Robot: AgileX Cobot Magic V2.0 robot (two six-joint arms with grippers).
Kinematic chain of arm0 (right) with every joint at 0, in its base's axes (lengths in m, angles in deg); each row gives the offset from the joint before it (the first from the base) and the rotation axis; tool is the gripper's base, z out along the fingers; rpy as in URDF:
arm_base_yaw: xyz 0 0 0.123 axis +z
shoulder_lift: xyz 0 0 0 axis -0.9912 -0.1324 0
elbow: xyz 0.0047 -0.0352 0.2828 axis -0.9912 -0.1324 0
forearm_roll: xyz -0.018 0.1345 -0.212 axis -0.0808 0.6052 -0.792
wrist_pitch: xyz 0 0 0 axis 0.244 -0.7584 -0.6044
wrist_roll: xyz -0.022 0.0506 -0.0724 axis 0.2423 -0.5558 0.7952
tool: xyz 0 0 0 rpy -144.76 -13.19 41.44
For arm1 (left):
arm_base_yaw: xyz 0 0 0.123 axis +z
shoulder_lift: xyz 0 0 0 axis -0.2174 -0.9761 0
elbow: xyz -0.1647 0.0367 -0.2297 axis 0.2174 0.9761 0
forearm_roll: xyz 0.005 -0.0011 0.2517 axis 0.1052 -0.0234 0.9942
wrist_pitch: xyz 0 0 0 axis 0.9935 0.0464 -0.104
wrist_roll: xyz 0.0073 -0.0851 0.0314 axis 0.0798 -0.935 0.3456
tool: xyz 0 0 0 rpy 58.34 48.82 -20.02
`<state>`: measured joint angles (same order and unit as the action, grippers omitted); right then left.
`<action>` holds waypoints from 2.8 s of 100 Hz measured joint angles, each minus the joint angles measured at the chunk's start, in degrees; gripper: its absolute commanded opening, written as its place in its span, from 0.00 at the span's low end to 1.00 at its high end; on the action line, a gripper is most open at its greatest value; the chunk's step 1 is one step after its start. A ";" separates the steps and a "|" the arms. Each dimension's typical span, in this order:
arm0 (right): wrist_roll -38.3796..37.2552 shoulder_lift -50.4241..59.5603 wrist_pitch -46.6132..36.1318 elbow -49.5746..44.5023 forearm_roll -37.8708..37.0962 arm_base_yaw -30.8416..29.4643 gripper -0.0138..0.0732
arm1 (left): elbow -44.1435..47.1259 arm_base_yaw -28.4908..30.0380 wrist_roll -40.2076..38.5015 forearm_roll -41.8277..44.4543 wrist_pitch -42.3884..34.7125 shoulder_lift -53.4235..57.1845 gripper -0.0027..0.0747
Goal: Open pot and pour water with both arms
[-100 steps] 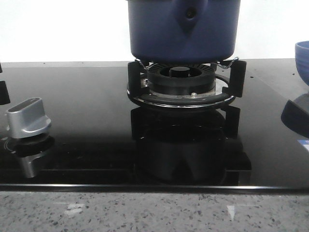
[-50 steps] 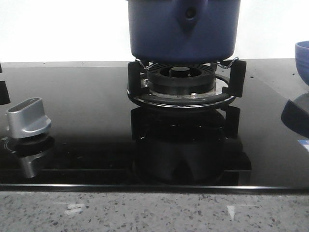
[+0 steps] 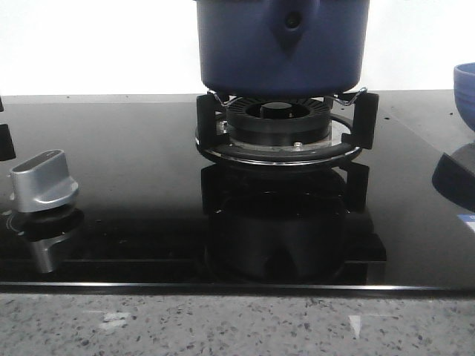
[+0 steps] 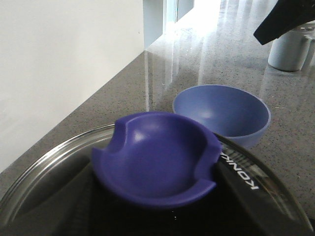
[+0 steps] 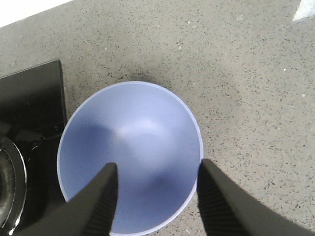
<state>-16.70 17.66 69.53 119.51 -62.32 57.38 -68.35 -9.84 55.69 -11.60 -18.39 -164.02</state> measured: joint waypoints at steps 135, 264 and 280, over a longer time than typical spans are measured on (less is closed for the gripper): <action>15.85 0.00 0.08 0.00 30.21 2.91 0.26 | -0.47 17.31 -9.09 -8.11 6.66 20.13 0.27; 53.46 54.19 -43.13 -59.88 47.92 25.45 0.10 | 68.41 25.34 1.14 -15.21 -20.11 78.92 0.01; 53.46 56.75 -43.60 -62.20 48.26 25.45 0.10 | 70.36 25.34 1.14 -15.54 -19.03 79.84 0.01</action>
<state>36.76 74.41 25.93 57.31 -14.06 82.84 2.01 15.50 56.83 -27.14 -37.42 -84.18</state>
